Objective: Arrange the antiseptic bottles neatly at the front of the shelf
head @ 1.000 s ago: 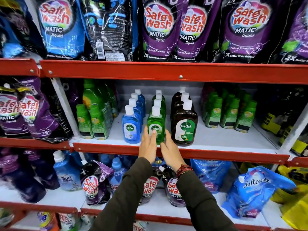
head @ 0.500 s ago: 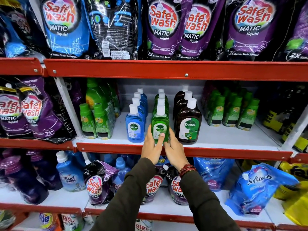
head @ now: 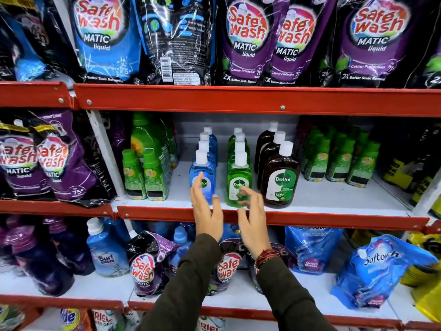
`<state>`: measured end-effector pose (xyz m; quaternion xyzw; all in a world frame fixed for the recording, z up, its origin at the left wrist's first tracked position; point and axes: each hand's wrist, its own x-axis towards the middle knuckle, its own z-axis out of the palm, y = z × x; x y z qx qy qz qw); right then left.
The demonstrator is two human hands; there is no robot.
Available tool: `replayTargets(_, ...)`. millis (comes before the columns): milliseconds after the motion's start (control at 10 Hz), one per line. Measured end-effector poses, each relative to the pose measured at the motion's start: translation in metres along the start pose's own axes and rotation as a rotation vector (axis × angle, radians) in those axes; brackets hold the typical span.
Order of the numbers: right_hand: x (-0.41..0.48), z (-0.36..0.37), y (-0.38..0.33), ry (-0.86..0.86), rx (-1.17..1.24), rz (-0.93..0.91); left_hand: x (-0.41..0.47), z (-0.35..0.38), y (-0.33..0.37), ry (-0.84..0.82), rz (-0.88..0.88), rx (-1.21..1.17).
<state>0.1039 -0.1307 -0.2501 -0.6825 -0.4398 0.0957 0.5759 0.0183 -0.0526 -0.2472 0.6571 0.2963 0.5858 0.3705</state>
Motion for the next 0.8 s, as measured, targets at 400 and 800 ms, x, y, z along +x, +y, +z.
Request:
replayTargets(400,0.028,0.055,-0.022,-0.304,-0.18,0.119,0.046,-0.035,-0.045,-0.275,-0.311,0.523)
replayTargets(800,0.029,0.054,-0.016,-0.319,-0.173,0.047,0.037,-0.043,-0.035,-0.243,-0.257,0.432)
